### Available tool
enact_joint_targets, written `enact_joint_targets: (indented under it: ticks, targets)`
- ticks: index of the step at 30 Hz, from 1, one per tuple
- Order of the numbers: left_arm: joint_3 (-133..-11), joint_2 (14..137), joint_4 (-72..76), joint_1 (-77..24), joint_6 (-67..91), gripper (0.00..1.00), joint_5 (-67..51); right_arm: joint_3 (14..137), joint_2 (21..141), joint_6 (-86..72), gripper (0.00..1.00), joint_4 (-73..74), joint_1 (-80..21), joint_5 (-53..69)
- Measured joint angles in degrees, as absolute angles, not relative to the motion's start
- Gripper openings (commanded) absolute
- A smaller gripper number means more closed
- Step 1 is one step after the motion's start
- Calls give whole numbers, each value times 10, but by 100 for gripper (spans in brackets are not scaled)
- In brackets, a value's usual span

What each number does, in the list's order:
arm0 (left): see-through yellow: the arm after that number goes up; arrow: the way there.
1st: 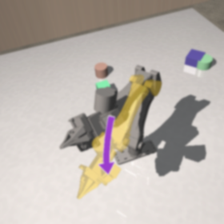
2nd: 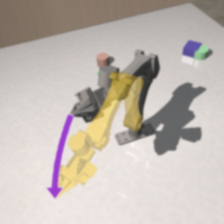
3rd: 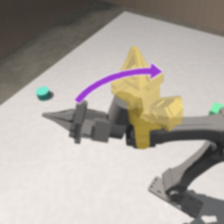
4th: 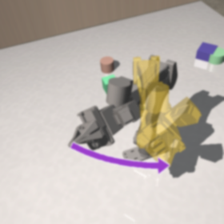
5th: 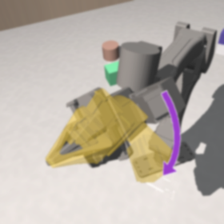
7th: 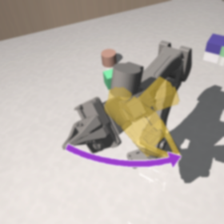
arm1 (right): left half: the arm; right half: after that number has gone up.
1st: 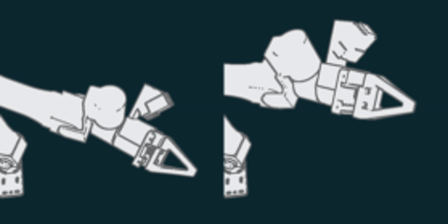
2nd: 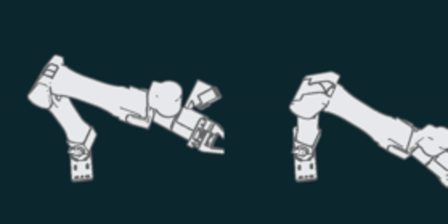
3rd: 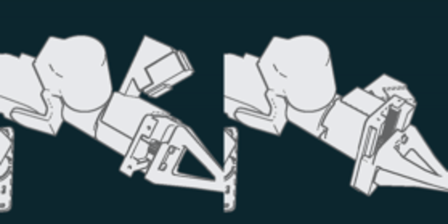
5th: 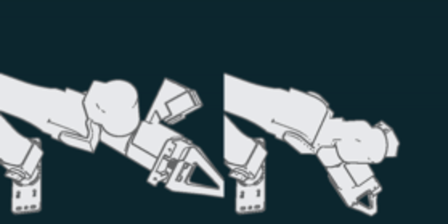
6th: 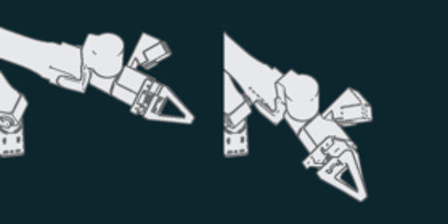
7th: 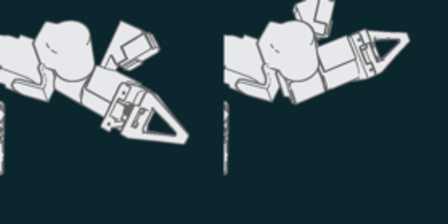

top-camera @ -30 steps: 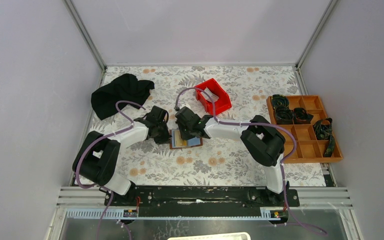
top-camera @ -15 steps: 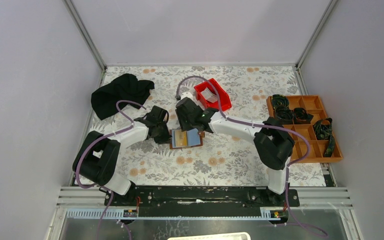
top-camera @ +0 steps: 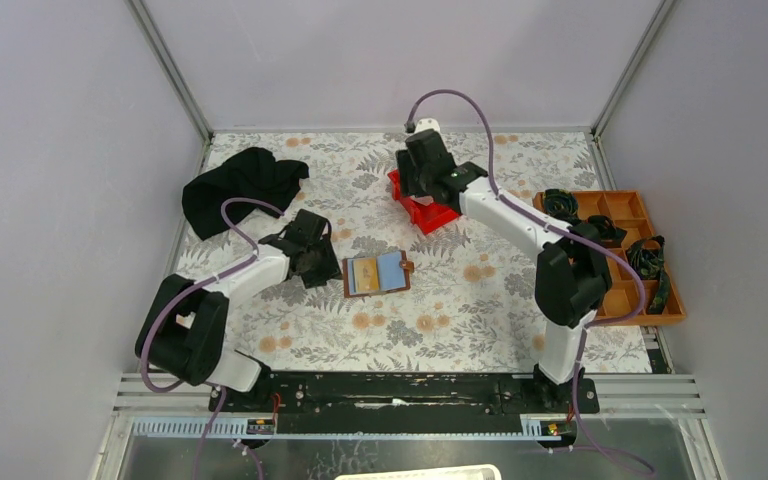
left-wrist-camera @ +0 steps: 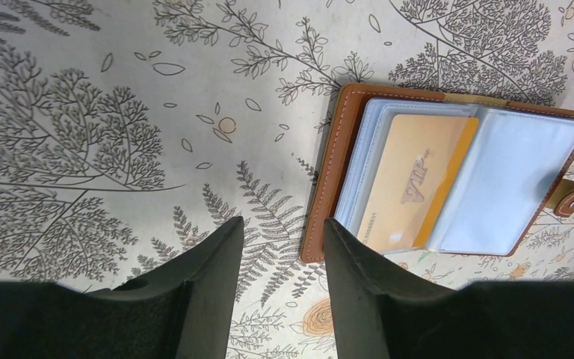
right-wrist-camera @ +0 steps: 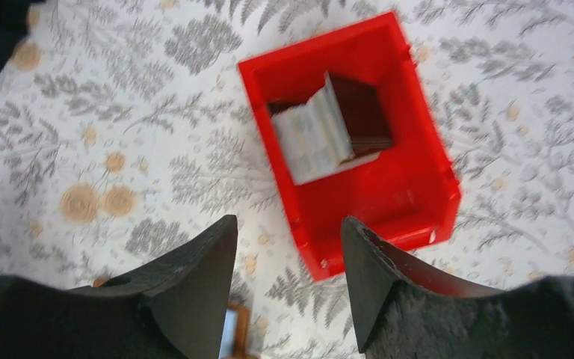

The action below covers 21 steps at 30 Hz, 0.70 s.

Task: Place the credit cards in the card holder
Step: Insert the credit card into the card holder, then pick up the credit card from the storage box.

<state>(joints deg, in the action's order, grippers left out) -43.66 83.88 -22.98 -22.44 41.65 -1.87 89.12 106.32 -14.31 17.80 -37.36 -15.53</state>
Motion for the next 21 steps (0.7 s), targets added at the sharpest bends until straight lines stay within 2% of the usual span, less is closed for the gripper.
enact_joint_targets:
  ticks: [11, 21]
  targets:
    - [-437, 803, -262, -218, 418, 52, -5, 1040, 1204, -95, 61, 173, -282, -80]
    - [-450, 789, -280, -214, 429, 52, 3, 1104, 1305, -88, 61, 179, -243, -1]
